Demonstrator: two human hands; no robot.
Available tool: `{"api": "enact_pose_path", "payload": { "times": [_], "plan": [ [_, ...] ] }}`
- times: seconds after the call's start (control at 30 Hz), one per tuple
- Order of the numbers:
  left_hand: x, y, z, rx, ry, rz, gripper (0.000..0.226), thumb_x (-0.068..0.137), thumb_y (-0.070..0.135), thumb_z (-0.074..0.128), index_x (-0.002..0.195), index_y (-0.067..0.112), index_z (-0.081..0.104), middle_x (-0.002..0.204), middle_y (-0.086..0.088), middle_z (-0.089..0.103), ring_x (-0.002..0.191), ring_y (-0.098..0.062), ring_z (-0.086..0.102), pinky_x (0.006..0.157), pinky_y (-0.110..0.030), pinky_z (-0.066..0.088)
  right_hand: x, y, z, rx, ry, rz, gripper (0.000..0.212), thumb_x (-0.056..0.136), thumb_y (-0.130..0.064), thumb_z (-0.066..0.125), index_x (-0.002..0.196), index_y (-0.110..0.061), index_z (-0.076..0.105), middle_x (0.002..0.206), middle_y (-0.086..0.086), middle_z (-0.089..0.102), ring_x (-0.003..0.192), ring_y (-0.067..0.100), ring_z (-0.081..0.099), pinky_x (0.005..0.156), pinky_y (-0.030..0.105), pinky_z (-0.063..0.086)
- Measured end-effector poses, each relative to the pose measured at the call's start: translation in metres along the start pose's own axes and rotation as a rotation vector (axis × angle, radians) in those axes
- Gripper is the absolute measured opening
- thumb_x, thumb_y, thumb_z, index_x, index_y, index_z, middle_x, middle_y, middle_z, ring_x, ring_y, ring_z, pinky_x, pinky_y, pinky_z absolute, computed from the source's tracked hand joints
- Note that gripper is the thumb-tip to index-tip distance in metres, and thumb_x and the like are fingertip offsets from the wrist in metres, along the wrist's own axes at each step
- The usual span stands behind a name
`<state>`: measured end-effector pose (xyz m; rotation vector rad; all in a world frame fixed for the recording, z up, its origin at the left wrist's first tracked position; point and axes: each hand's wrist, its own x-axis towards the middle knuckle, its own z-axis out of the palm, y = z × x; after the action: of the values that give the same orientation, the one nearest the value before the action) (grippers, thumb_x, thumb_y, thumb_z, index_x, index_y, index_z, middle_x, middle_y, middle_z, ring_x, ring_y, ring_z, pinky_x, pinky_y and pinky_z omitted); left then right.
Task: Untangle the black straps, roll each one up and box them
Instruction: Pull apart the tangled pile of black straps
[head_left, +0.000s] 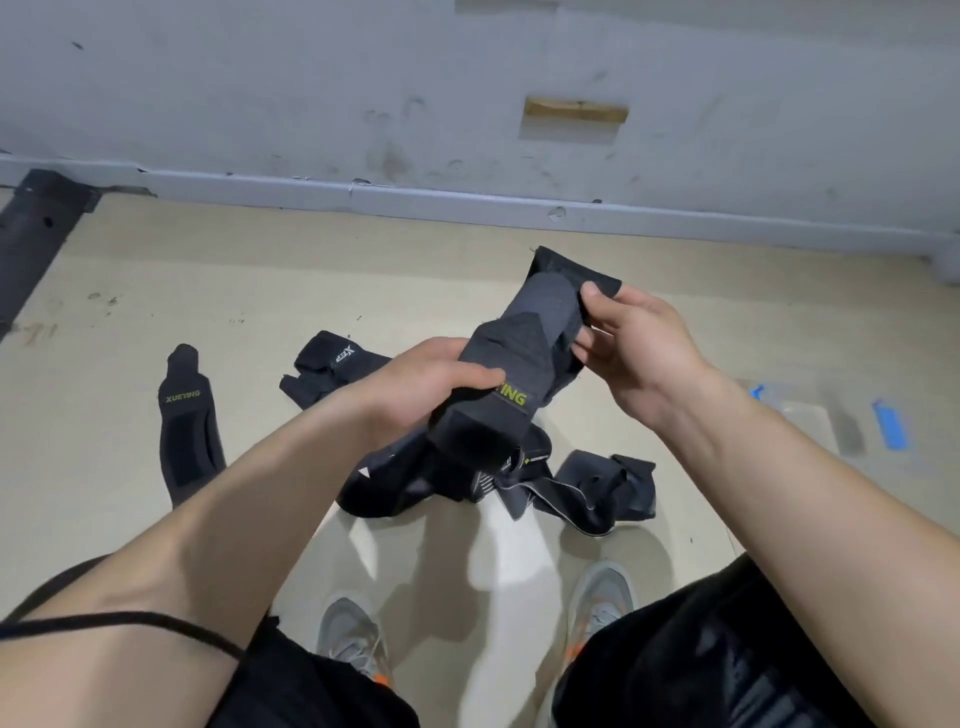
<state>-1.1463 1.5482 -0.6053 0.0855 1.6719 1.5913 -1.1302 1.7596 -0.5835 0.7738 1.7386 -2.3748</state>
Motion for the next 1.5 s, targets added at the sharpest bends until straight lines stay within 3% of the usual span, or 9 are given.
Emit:
{"api": "enact_pose_path", "payload": {
  "times": [0.1,0.17,0.27,0.37,0.5,0.7,0.9,1.17,1.5],
  "plan": [
    [-0.008,0.005,0.007,-0.006,0.08,0.104,0.013,0.1,0.01,0.059,0.106,0.009,0.07,0.106,-0.012,0.075,0.097,-0.026,0.071,0.091,-0.038,0.053,-0.008,-0.003,0.003,0.108,0.037,0.049,0.033,0.1,-0.009,0.06,0.07,-0.022,0.062,0.086,0.003,0.069,0.077,0.025,0.06,0.089,0.033,0.057],
    [-0.011,0.009,0.013,-0.031,0.098,0.176,0.018,0.1,0.011,0.058,0.114,0.008,0.069,0.109,-0.011,0.075,0.098,-0.022,0.071,0.085,-0.033,0.056,-0.009,-0.004,0.009,0.151,0.055,0.096,0.01,0.101,-0.008,0.059,0.096,-0.018,0.059,0.085,0.003,0.074,0.07,0.021,0.07,0.079,0.033,0.062],
    [-0.01,0.01,0.031,-0.025,0.129,0.21,0.018,0.101,0.015,0.06,0.115,0.011,0.071,0.111,-0.005,0.076,0.102,-0.021,0.072,0.086,-0.031,0.057,-0.01,-0.007,0.021,0.146,0.038,0.139,0.035,0.097,-0.005,0.059,0.131,-0.003,0.055,0.089,0.01,0.072,0.07,0.032,0.067,0.071,0.04,0.062],
    [-0.001,0.005,0.046,-0.215,0.326,0.215,0.02,0.099,0.016,0.064,0.116,0.01,0.073,0.112,-0.011,0.076,0.108,-0.03,0.072,0.095,-0.044,0.057,-0.01,-0.014,0.033,0.143,-0.002,0.111,0.04,0.1,-0.012,0.06,0.136,0.004,0.053,0.085,0.012,0.075,0.063,0.025,0.072,0.056,0.036,0.059],
    [0.01,0.007,0.042,-0.23,0.471,0.187,0.016,0.098,0.017,0.067,0.109,0.011,0.075,0.1,-0.008,0.079,0.09,-0.023,0.076,0.071,-0.03,0.058,0.005,-0.015,0.034,0.179,0.017,0.107,0.049,0.1,-0.01,0.06,0.144,0.001,0.041,0.063,0.002,0.068,0.045,0.014,0.059,0.05,0.028,0.055],
    [0.03,0.003,0.029,-0.108,0.564,0.137,0.009,0.097,0.015,0.068,0.097,0.018,0.076,0.082,0.005,0.079,0.072,-0.007,0.075,0.059,-0.018,0.055,0.026,-0.004,0.029,0.215,0.142,0.155,0.025,0.097,-0.002,0.063,0.116,-0.01,0.05,0.081,0.004,0.064,0.05,0.019,0.052,0.068,0.034,0.06],
    [0.043,-0.003,0.008,0.025,0.674,0.105,0.012,0.097,0.018,0.069,0.089,0.023,0.077,0.081,0.007,0.079,0.073,-0.007,0.074,0.062,-0.021,0.057,0.037,0.002,0.033,0.135,0.217,0.186,0.048,0.095,-0.004,0.068,0.137,-0.009,0.046,0.101,0.009,0.072,0.055,0.018,0.07,0.063,0.035,0.064],
    [0.043,-0.022,-0.033,0.157,0.96,-0.141,0.013,0.092,0.025,0.073,0.085,0.014,0.074,0.08,-0.001,0.071,0.081,-0.025,0.067,0.082,-0.036,0.057,0.036,-0.006,0.019,0.026,0.382,0.059,0.008,0.1,-0.008,0.061,0.107,-0.005,0.056,0.077,0.005,0.063,0.043,0.007,0.063,0.048,0.023,0.056],
    [0.03,0.008,-0.012,0.125,0.819,-0.068,0.018,0.095,0.025,0.071,0.088,0.009,0.072,0.089,-0.01,0.076,0.088,-0.032,0.072,0.082,-0.045,0.058,0.02,-0.045,0.007,-0.277,0.113,0.125,0.015,0.095,-0.019,0.067,0.081,-0.018,0.061,0.051,-0.009,0.061,0.046,0.01,0.06,0.05,0.022,0.044]
  ]
}}
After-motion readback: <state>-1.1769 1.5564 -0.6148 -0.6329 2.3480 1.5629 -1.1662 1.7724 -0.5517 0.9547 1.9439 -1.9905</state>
